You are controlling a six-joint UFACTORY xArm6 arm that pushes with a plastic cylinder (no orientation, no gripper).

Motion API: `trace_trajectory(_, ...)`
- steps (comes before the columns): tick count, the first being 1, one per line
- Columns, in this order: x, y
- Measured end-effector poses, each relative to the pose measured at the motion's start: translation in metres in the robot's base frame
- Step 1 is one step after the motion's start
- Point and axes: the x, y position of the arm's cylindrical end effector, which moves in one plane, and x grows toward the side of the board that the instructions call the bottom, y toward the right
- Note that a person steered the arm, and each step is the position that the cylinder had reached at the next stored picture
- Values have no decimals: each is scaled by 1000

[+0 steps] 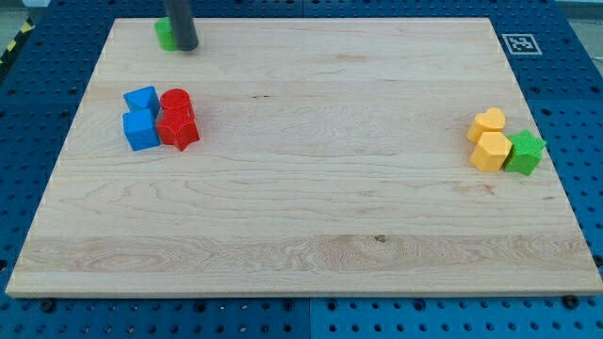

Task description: Place your hand at the top right of the red circle

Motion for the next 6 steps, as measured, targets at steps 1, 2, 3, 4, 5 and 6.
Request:
trace_trajectory(1, 13, -1)
trace_trajectory(2, 13, -1)
trace_trajectory(3, 13, 0)
trace_trajectory(4, 13, 4)
trace_trajectory(5, 13, 7)
trace_trajectory(6, 13, 9)
